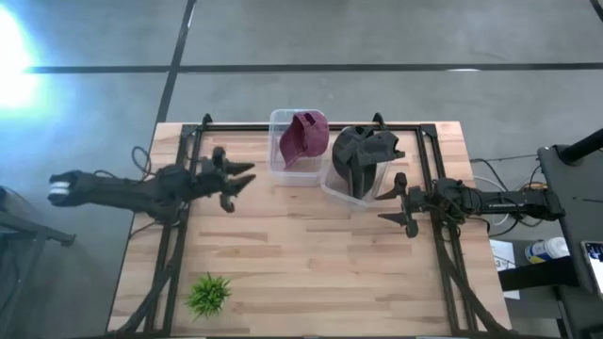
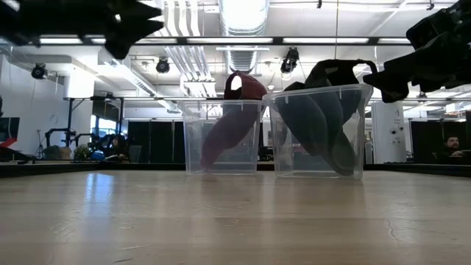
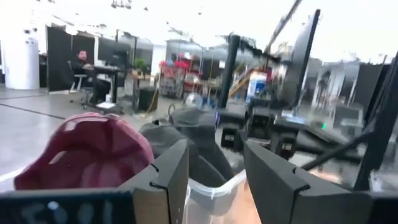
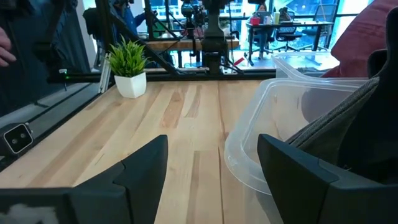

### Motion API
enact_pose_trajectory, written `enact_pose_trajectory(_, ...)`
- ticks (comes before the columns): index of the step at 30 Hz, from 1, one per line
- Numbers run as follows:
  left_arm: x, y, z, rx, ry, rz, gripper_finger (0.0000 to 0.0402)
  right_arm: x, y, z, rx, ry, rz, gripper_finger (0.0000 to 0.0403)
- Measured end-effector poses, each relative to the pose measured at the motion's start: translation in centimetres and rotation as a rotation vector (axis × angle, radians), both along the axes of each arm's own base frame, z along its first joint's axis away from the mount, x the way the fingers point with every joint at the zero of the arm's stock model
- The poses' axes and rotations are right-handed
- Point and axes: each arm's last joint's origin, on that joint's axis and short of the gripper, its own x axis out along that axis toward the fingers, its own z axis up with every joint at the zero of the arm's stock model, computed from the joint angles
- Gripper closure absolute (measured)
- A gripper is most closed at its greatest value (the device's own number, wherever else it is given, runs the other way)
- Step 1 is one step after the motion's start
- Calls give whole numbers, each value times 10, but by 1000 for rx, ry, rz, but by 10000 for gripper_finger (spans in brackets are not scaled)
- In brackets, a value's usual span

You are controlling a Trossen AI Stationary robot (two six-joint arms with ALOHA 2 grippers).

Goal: Pick & Place hat
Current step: Return to Home Position

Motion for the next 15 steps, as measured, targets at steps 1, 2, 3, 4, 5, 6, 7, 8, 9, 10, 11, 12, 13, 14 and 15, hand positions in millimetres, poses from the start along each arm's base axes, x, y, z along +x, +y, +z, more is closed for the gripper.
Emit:
enact_pose_trajectory(1,-6,2,-5,-12,-20,2,253,0,0,0,0,0,0,157)
enact_pose_trajectory(2,-12,4,-11,-20,-27,4,253,0,0,0,0,0,0,156)
enact_pose_trajectory(3,-17,5,-16,-16,-32,9,253,0,0,0,0,0,0,156)
enact_pose_trajectory(4,-21,6,-20,-1,-36,11,253,0,0,0,0,0,0,156)
enact_pose_trajectory(5,-25,6,-24,22,-34,12,253,0,0,0,0,0,0,157)
enact_pose_trajectory(6,-28,6,-28,48,-27,0,253,0,0,0,0,0,0,158)
enact_pose_trajectory(7,-30,5,-31,64,-13,-10,253,0,0,0,0,0,0,159)
enact_pose_trajectory(8,-32,5,-35,69,1,-20,253,0,0,0,0,1,1,160)
enact_pose_trajectory(9,-33,4,-38,66,16,-31,253,0,0,0,0,2,0,160)
enact_pose_trajectory(10,-35,3,-40,59,24,-49,253,0,0,0,0,1,0,161)
enact_pose_trajectory(11,-36,2,-42,51,32,-69,253,0,0,0,0,2,0,161)
enact_pose_trajectory(12,-38,1,-43,46,41,-90,253,0,0,0,0,2,0,160)
enact_pose_trajectory(13,-40,0,-45,45,49,-108,253,0,0,0,0,1,0,159)
enact_pose_trajectory(14,-41,-1,-46,47,52,-125,253,0,0,0,0,2,0,158)
enact_pose_trajectory(15,-43,-2,-47,47,60,-135,253,0,0,0,0,2,0,157)
